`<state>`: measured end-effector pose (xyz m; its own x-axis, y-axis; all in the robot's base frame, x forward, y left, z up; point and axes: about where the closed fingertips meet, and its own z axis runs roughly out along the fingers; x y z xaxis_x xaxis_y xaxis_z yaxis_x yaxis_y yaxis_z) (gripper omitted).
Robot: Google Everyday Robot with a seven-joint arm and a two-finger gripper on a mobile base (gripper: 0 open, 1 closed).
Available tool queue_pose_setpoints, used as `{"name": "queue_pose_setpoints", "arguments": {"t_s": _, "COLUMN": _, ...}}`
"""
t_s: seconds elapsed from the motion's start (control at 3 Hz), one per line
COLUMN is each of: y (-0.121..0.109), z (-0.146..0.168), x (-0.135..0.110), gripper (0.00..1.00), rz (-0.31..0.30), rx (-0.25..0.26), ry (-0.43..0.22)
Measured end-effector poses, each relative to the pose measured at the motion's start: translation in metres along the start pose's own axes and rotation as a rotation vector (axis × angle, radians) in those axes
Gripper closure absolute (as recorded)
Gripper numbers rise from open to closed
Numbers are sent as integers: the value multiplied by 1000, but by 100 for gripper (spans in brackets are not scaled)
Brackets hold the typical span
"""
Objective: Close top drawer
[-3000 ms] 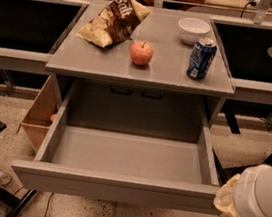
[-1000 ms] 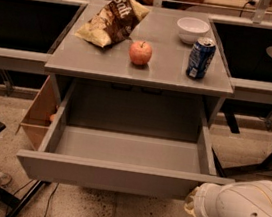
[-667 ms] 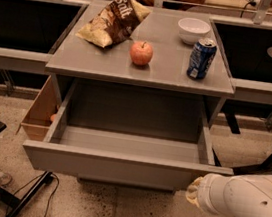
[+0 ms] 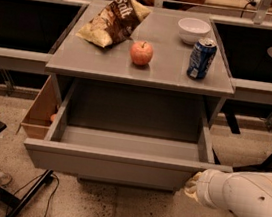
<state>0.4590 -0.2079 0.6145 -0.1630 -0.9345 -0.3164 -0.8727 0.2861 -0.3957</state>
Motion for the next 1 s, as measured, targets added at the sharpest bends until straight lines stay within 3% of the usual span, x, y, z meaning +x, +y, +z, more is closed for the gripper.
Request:
{"name": "queue_pose_setpoints", "arguments": {"t_s": 0.33, "y": -15, "z": 10, "x": -2, "gripper": 100, "rz": -10, "rx": 29, "ry": -20}}
{"name": "queue_pose_setpoints", "arguments": {"t_s": 0.67, "y": -55, "z": 30, "x": -13, "gripper": 100, "rz": -40, "rx": 72, "ry": -64}}
{"name": "queue_pose_setpoints", "arguments": {"t_s": 1.0, "y": -57, "z": 31, "x": -13, "gripper": 100, "rz": -42, "rx": 75, "ry": -67}}
